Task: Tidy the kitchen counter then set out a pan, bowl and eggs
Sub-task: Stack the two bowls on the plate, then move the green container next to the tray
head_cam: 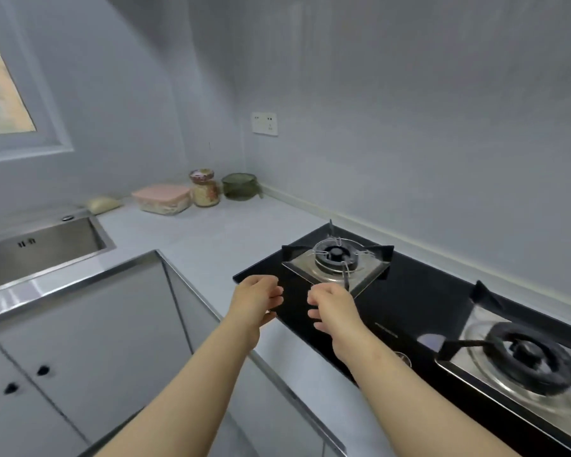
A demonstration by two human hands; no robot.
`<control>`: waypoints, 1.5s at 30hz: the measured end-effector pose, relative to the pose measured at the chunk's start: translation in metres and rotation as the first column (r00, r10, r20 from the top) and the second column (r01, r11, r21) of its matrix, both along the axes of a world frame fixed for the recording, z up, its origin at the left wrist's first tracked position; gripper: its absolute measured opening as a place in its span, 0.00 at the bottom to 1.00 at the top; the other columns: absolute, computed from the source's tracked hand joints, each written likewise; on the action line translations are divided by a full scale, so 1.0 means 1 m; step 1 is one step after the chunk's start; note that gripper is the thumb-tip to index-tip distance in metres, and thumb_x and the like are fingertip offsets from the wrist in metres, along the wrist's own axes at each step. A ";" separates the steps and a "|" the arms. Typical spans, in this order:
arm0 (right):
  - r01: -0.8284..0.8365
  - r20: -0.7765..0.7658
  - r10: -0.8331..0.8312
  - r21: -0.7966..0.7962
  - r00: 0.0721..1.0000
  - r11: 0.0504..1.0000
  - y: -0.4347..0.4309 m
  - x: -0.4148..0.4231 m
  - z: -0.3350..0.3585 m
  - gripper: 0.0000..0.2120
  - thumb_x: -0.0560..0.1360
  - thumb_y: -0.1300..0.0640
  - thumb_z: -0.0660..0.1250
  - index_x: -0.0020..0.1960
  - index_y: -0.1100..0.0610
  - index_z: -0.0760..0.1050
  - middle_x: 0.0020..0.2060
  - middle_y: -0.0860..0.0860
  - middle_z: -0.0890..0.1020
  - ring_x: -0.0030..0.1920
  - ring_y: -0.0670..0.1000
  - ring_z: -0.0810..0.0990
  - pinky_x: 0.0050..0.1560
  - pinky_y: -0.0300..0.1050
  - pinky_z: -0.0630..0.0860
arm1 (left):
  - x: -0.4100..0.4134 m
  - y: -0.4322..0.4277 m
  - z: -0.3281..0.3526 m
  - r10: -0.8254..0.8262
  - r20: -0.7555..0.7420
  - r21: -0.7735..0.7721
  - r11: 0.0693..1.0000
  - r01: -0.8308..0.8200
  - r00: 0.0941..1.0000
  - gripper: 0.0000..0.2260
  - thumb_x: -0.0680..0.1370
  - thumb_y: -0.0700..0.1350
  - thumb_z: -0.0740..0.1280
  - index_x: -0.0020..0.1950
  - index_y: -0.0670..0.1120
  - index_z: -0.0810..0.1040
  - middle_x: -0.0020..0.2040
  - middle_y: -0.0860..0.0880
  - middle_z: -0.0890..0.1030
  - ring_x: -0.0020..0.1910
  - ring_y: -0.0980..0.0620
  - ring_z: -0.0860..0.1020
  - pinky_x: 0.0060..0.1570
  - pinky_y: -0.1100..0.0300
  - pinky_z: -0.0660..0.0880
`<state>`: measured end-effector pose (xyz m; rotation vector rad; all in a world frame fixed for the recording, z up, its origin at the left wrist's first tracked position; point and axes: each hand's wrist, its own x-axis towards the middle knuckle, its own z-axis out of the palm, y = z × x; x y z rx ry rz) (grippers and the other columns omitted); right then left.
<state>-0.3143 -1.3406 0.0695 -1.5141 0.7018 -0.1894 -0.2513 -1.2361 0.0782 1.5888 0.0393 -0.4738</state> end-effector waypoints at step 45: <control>0.119 -0.055 -0.115 0.087 0.992 0.989 0.071 0.686 -0.041 0.08 0.77 0.62 0.58 0.40 0.54 0.69 0.43 0.53 0.76 0.42 0.51 0.75 0.44 0.46 0.74 | 0.700 0.086 -0.039 -0.021 0.172 0.179 0.984 -0.010 0.985 0.06 0.76 0.38 0.60 0.43 0.46 0.75 0.42 0.45 0.77 0.35 0.51 0.73 0.38 0.59 0.68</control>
